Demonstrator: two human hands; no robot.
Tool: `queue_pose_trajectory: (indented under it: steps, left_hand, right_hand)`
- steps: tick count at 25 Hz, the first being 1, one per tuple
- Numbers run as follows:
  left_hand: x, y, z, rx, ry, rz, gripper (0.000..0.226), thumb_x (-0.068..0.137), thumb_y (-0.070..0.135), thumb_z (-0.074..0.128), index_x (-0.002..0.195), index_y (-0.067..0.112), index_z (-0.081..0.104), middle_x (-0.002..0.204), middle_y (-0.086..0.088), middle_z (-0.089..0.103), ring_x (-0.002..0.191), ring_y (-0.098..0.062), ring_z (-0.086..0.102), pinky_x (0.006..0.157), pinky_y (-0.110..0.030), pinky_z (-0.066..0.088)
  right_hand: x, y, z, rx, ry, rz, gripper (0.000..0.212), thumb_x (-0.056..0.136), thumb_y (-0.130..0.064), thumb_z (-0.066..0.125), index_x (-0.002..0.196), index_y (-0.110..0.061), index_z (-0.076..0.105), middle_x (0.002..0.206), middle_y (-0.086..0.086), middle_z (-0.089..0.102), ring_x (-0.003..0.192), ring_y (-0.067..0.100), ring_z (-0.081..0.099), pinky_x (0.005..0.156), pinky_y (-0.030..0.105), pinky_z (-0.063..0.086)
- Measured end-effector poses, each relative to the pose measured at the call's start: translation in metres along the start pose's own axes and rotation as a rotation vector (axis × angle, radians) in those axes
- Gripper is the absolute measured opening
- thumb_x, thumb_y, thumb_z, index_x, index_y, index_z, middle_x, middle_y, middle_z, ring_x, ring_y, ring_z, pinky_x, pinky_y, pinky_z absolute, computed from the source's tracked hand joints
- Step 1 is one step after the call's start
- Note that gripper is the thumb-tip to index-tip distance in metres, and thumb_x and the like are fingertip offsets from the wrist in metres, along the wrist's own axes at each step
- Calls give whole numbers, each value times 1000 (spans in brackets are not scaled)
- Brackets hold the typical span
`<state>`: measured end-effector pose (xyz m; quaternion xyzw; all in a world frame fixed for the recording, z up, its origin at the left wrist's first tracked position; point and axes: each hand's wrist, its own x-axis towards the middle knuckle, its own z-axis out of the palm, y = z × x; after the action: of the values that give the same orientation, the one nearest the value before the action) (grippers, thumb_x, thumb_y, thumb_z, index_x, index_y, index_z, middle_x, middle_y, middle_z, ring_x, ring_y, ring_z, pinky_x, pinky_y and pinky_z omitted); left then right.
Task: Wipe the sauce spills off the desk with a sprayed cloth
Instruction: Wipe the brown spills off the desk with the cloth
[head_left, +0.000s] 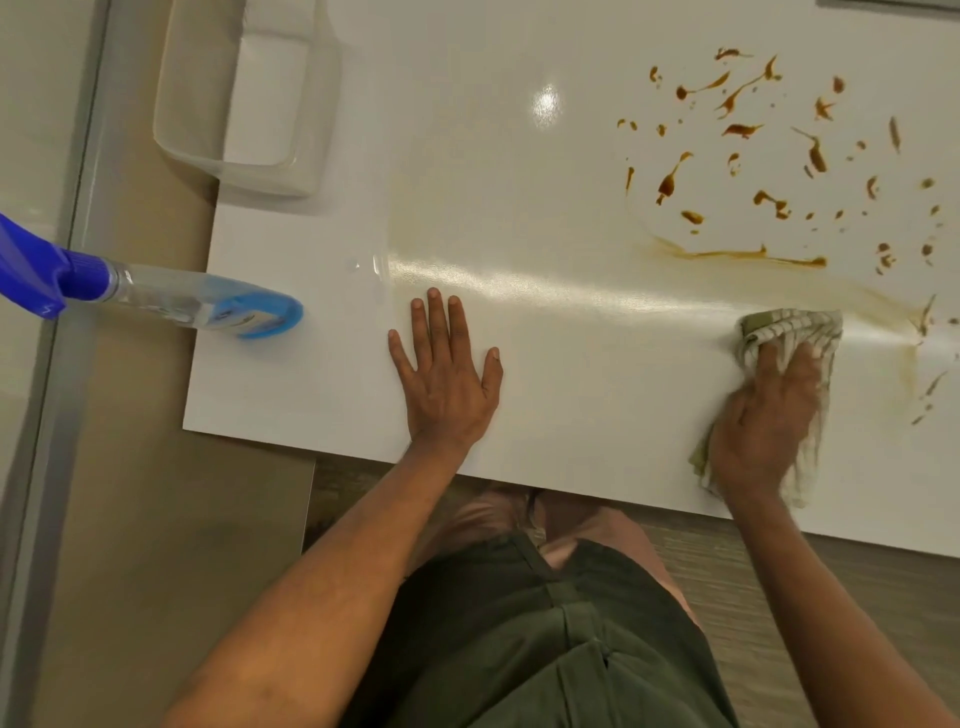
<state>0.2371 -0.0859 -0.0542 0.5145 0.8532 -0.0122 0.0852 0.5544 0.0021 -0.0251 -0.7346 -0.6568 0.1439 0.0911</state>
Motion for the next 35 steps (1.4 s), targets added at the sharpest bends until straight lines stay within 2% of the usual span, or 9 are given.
queue_pose_trajectory:
  steps: [5, 10, 14, 18, 23, 25, 28, 32, 35]
  left_hand:
    - [0, 0, -1, -13, -4, 11, 79, 108, 57, 16, 169, 9, 0, 178, -14, -5, 165, -31, -3, 129, -65, 9]
    - [0, -1, -3, -50, 0, 31, 77, 108, 56, 15, 169, 11, -3, 178, -12, -6, 165, -30, -5, 129, -66, 3]
    - [-11, 0, -2, -142, 61, 91, 74, 109, 50, 27, 169, 12, 7, 178, -11, 3, 165, -30, 2, 129, -67, 1]
    - [-24, 65, 3, -200, 71, 280, 73, 108, 48, 32, 169, 12, 15, 177, -13, 9, 165, -32, 8, 130, -63, 2]
    - [-8, 161, 7, -166, 5, 382, 72, 108, 50, 27, 168, 12, 16, 178, -12, 8, 165, -31, 9, 130, -62, 9]
    - [-2, 179, 12, -123, 1, 373, 71, 109, 50, 25, 169, 12, 16, 178, -12, 7, 165, -30, 9, 131, -62, 10]
    - [-1, 178, 18, -103, 21, 348, 70, 110, 49, 25, 168, 11, 17, 178, -11, 10, 165, -29, 9, 131, -60, 9]
    - [-1, 181, 16, -82, 42, 348, 69, 109, 49, 26, 167, 11, 20, 177, -11, 15, 164, -29, 11, 131, -60, 9]
    - [-2, 183, 13, -81, 55, 327, 68, 108, 47, 30, 165, 10, 25, 175, -12, 20, 163, -30, 16, 131, -60, 12]
  right_hand:
    - [-67, -77, 40, -78, -193, -389, 64, 105, -16, 34, 167, -23, 23, 177, 10, 12, 165, 26, 2, 135, 41, 0]
    - [-46, -50, 35, -1, -260, -666, 61, 107, -20, 43, 166, -23, 30, 176, 6, 16, 165, 22, 8, 135, 36, 2]
    - [-14, 15, 4, -5, -177, -410, 61, 105, -19, 40, 165, -25, 31, 176, 8, 19, 164, 25, 14, 134, 49, 15]
    - [21, 108, -44, -40, -36, -133, 57, 107, -14, 38, 163, -15, 35, 173, 17, 23, 161, 37, 22, 131, 55, 21]
    - [54, 96, -46, 2, 123, 204, 59, 107, -6, 37, 165, -14, 31, 172, 20, 24, 161, 38, 21, 133, 51, 16]
    - [52, 77, -36, 18, 144, 169, 60, 107, -5, 37, 165, -15, 30, 173, 19, 22, 161, 38, 19, 133, 52, 17]
    - [23, 43, -11, 41, 60, -95, 64, 104, -5, 41, 165, -18, 31, 174, 16, 22, 163, 33, 17, 133, 51, 16]
    - [-9, 100, -18, 14, -130, -420, 62, 105, -13, 45, 165, -25, 33, 175, 5, 24, 164, 23, 16, 133, 49, 17]
    - [20, 165, -49, -51, -57, -204, 64, 102, -13, 45, 163, -27, 35, 174, 5, 26, 163, 26, 19, 131, 57, 18]
